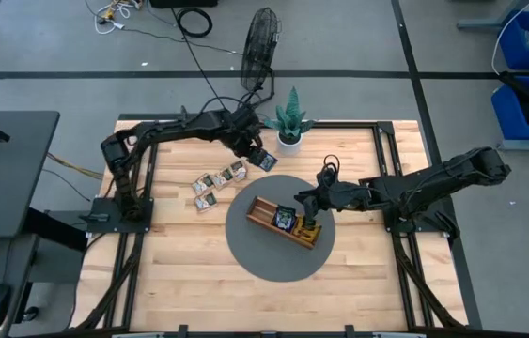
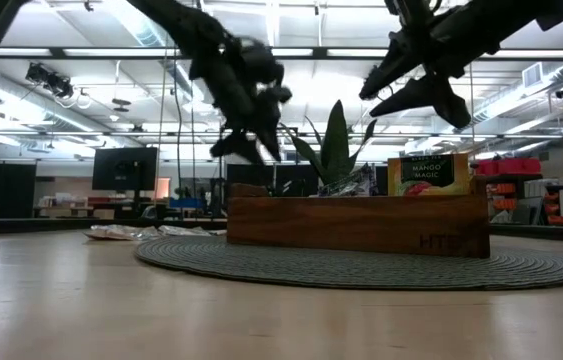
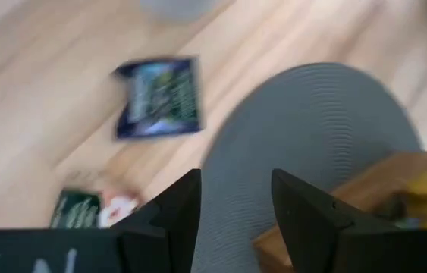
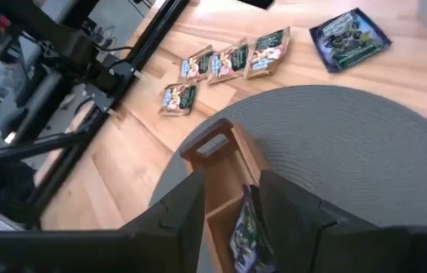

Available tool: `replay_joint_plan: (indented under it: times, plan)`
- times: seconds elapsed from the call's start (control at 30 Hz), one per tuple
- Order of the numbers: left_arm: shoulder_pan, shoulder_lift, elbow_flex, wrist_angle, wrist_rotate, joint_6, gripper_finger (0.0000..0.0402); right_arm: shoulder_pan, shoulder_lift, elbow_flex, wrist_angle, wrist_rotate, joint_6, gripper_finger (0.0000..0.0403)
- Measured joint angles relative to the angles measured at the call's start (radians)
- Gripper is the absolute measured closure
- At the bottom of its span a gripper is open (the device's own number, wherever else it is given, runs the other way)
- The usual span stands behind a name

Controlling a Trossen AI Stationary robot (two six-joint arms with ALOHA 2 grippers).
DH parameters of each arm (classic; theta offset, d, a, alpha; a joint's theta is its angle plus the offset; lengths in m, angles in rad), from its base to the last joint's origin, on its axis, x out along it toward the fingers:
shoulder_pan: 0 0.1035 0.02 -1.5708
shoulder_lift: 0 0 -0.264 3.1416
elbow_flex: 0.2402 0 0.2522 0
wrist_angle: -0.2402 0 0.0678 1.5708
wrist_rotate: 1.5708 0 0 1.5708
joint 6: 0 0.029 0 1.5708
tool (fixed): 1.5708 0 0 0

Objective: Pick & Place Tea
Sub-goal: Put the violet tea bag into the middle section of the wooden organizer

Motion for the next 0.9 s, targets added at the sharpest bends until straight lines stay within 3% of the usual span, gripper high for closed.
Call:
replay_joint_plan:
  times: [0.3, 0.57, 0.9]
  plan:
    - [-0.101, -0.187, -0.027, 0.193, -0.058, 0.060, 0.0236, -0.066, 0.013, -0.014, 0.060, -0.066, 0.095, 0.0268]
    - [-0.167, -0.411, -0.259, 0.425, -0.145, 0.008, 0.0236, -0.183, 0.030, -0.013, 0.057, -0.174, 0.134, 0.0268]
    - [-0.241, -0.681, -0.494, 0.466, -0.282, -0.048, 0.0236, -0.320, 0.149, -0.013, 0.102, -0.385, 0.122, 0.0268]
